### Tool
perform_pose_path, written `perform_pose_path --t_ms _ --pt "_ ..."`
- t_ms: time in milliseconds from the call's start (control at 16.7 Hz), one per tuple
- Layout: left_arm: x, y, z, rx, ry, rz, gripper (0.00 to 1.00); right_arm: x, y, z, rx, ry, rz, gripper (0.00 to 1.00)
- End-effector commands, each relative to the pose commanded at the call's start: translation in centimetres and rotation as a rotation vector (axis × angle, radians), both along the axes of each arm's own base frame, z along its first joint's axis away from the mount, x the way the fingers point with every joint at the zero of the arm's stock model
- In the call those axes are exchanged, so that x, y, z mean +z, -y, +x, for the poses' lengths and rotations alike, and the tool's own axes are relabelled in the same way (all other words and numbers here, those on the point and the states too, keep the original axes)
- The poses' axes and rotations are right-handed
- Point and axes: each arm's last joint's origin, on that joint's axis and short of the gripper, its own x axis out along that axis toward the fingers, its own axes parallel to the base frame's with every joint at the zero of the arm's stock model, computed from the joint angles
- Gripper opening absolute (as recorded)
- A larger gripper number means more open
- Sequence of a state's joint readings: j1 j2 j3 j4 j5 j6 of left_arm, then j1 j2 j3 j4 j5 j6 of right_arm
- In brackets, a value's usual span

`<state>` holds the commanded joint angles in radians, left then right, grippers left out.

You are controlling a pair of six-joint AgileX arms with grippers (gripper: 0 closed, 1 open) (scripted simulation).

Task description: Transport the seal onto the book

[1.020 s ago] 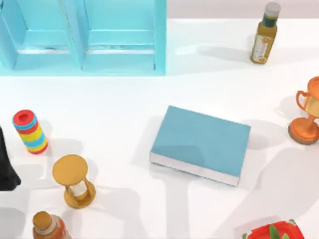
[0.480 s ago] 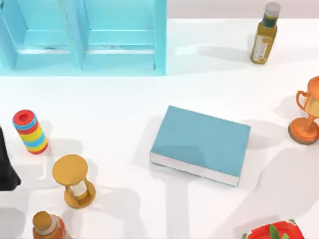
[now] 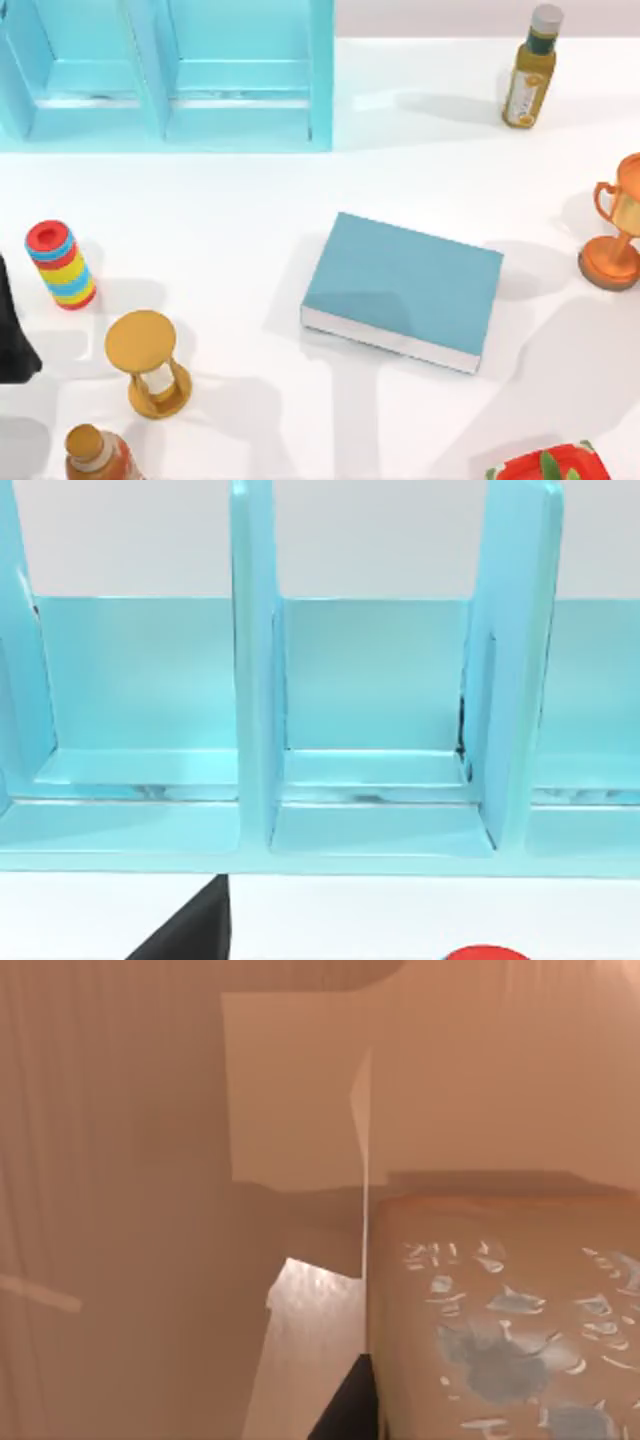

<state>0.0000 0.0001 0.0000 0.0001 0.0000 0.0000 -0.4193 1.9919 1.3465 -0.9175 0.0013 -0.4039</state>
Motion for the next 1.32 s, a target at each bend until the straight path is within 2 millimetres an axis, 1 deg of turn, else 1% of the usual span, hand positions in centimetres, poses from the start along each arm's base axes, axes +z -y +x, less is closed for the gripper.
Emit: perform_pose_path --t_ms 180,300,480,600,720,840,960,1080,1200,1320 --pt "0.0 0.0 0.0 0.0 0.0 0.0 1.0 0.1 0.0 0.0 -0.003 0.002 -0.002 0.0" --pt "0.0 0.0 0.0 0.0 0.0 0.0 1.0 1.0 0.2 0.3 -0.032 0.014 -0.019 0.0" --pt "0.0 0.0 0.0 0.0 0.0 0.0 1.0 4.1 -0.3 0.9 -0.111 0.066 -0.069 0.0" --pt "0.0 0.0 0.0 0.0 0.0 0.0 1.0 6.6 -1.5 1.3 -0.152 0.097 -0.092 0.0" --pt "0.0 0.0 0.0 0.0 0.0 0.0 1.0 9.2 -3.5 1.6 -0.167 0.114 -0.096 0.0" --pt "0.0 0.0 0.0 0.0 0.0 0.0 1.0 11.4 -6.4 1.7 -0.149 0.111 -0.08 0.0" --pt "0.0 0.0 0.0 0.0 0.0 0.0 1.0 13.1 -9.7 1.3 -0.104 0.075 -0.053 0.0" --pt "0.0 0.0 0.0 0.0 0.0 0.0 1.0 14.2 -12.9 0.8 -0.044 0.031 -0.026 0.0" --pt "0.0 0.0 0.0 0.0 0.0 0.0 1.0 14.9 -14.6 0.3 -0.009 0.007 -0.006 0.0" --pt "0.0 0.0 0.0 0.0 0.0 0.0 1.0 15.1 -15.0 0.2 -0.001 0.002 -0.001 0.0"
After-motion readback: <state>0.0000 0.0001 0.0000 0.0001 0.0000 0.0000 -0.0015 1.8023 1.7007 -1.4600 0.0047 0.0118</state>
